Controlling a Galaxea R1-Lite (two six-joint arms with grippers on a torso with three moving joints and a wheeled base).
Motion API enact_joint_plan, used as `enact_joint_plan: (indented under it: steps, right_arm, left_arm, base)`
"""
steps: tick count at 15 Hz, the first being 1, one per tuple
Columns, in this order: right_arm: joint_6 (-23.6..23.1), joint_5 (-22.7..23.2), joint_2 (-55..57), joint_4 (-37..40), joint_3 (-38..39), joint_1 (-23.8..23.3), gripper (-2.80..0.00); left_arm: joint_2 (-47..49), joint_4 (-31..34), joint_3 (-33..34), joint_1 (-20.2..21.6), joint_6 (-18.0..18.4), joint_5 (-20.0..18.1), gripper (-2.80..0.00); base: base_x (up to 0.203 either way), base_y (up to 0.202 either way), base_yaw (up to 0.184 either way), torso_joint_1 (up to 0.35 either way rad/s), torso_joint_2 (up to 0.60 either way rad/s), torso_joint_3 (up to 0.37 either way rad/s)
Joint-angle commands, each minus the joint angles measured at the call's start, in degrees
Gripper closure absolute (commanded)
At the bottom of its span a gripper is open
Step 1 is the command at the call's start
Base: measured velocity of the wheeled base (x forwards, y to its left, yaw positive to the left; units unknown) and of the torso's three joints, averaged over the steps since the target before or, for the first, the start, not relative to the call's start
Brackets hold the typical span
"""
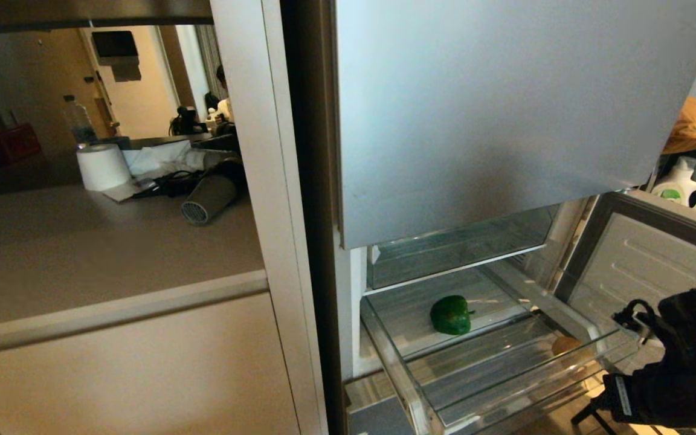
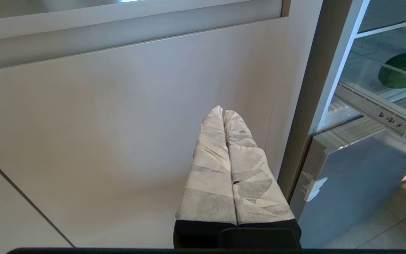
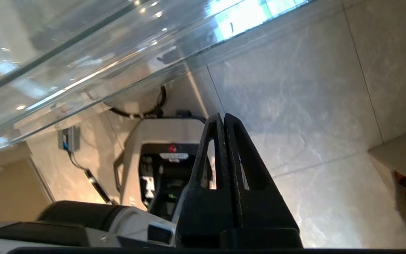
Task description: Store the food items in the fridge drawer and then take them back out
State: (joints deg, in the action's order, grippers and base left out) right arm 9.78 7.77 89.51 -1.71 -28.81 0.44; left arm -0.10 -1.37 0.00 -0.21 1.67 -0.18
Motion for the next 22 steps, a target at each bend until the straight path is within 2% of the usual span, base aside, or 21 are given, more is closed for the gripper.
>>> enact_joint_plan:
  steps: [1, 6, 11, 16, 19, 22]
  right_arm:
    - [-0.17, 0.06, 5.19, -1.65, -0.11, 0.06, 0.0]
    - [-2.29, 0.14, 10.99, -10.5, -0.9, 1.6, 0.0]
    - [-2.13, 0.29, 15.16, -10.88, -4.74, 3.7, 0.0]
    - [-2.08, 0.23, 17.37, -17.28, -5.99, 5.11, 0.0]
    - [-1.81, 0.28, 19.81, -23.62, -6.33, 5.2, 0.0]
    - [-1.52, 0.37, 23.78, -33.12, -6.28, 5.26, 0.0]
  left_arm:
    - [0.1, 0.04, 0.62, 0.03, -0.88, 0.01, 0.0]
    - [0.1, -0.04, 0.62, 0.03, -0.7, 0.01, 0.0]
    - [0.1, -0.04, 0.62, 0.03, -0.7, -0.08, 0.0]
    - [0.1, -0.04, 0.62, -0.04, -0.61, -0.08, 0.0]
    - [0.1, -0.04, 0.62, 0.0, -0.52, -0.17, 0.0]
    - [0.1, 0.05, 0.62, -0.05, -0.56, -0.17, 0.0]
  base:
    - [0.0, 0.0, 0.0, 0.0, 0.0, 0.0]
    - [0.0, 0.0, 0.0, 0.0, 0.0, 0.0]
    - [0.0, 0.0, 0.0, 0.0, 0.0, 0.0]
    - [0.0, 0.0, 0.0, 0.0, 0.0, 0.0]
    - [0.0, 0.0, 0.0, 0.0, 0.0, 0.0]
    - [0.0, 0.0, 0.0, 0.0, 0.0, 0.0]
